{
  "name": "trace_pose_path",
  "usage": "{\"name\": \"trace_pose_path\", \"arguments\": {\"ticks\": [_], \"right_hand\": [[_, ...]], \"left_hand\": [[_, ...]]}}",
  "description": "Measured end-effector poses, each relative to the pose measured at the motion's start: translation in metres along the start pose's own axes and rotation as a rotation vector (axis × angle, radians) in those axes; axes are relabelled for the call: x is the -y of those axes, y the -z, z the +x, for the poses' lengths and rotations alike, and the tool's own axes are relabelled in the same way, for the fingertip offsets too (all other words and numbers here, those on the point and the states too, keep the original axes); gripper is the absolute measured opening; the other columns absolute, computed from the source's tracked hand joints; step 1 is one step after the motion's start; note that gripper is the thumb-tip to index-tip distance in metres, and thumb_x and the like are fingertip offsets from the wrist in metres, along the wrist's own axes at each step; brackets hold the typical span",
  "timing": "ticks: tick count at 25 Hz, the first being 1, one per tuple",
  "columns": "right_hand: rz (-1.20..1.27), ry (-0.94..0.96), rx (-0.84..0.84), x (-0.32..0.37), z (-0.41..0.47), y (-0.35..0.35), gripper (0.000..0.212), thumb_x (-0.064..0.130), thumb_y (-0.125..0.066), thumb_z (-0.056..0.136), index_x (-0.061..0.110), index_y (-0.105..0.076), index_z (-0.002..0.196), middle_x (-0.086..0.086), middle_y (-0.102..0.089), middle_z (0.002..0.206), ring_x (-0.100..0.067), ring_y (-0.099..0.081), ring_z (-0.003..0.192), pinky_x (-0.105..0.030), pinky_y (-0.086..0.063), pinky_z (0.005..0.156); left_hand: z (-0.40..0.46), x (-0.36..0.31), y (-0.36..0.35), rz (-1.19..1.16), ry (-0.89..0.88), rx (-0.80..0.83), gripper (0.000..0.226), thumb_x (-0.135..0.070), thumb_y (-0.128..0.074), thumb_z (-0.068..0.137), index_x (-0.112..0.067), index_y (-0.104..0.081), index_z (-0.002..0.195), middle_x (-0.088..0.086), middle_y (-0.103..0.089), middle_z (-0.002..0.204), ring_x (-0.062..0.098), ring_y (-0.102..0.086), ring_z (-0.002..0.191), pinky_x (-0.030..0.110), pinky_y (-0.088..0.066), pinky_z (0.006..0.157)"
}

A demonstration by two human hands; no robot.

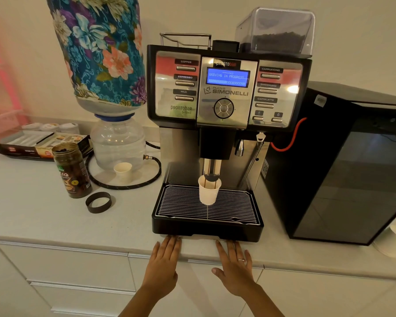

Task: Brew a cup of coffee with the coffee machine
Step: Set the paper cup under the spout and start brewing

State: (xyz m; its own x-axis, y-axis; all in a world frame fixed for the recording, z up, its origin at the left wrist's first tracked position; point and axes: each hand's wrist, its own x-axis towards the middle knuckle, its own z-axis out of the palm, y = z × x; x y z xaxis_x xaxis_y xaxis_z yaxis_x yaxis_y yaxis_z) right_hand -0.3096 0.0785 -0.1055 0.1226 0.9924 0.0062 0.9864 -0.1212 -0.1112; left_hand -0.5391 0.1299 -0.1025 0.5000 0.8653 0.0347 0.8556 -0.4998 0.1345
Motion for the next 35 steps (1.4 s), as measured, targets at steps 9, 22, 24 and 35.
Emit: {"name": "trace_pose_path", "arguments": {"ticks": [9, 22, 24, 35], "right_hand": [[-0.002, -0.004, 0.008, -0.0008, 0.0004, -0.0021, 0.098, 0.071, -0.073, 0.048, 0.028, -0.044, 0.132, -0.006, -0.063, 0.125, -0.028, -0.062, 0.11, -0.05, -0.05, 0.081], [-0.007, -0.008, 0.006, 0.0001, 0.0, -0.0011, 0.099, 0.07, -0.074, 0.048, 0.028, -0.044, 0.133, -0.007, -0.062, 0.125, -0.03, -0.062, 0.111, -0.051, -0.049, 0.081], [-0.01, -0.008, 0.005, 0.0, 0.0, -0.0007, 0.1, 0.071, -0.073, 0.048, 0.028, -0.044, 0.133, -0.007, -0.063, 0.125, -0.029, -0.062, 0.111, -0.051, -0.049, 0.081], [-0.016, -0.007, 0.009, 0.0002, 0.0001, -0.0005, 0.099, 0.071, -0.073, 0.049, 0.028, -0.044, 0.133, -0.007, -0.063, 0.125, -0.029, -0.062, 0.11, -0.051, -0.05, 0.08]], "left_hand": [[-0.0006, -0.0012, 0.0019, -0.007, -0.004, -0.013, 0.111, -0.028, -0.088, 0.038, -0.012, -0.038, 0.135, 0.009, -0.057, 0.133, 0.029, -0.054, 0.122, 0.039, -0.005, 0.109], [-0.0005, 0.0002, 0.0002, -0.005, -0.007, -0.012, 0.108, -0.026, -0.087, 0.041, -0.012, -0.039, 0.137, 0.009, -0.055, 0.136, 0.03, -0.052, 0.124, 0.039, -0.004, 0.11], [-0.0003, 0.0007, -0.0002, -0.006, -0.008, -0.011, 0.109, -0.027, -0.087, 0.041, -0.012, -0.038, 0.137, 0.009, -0.055, 0.136, 0.03, -0.052, 0.125, 0.039, -0.004, 0.11], [0.0, 0.0009, 0.0003, -0.018, -0.009, -0.006, 0.11, -0.029, -0.089, 0.04, -0.013, -0.038, 0.136, 0.009, -0.056, 0.135, 0.03, -0.053, 0.123, 0.04, -0.005, 0.11]]}}
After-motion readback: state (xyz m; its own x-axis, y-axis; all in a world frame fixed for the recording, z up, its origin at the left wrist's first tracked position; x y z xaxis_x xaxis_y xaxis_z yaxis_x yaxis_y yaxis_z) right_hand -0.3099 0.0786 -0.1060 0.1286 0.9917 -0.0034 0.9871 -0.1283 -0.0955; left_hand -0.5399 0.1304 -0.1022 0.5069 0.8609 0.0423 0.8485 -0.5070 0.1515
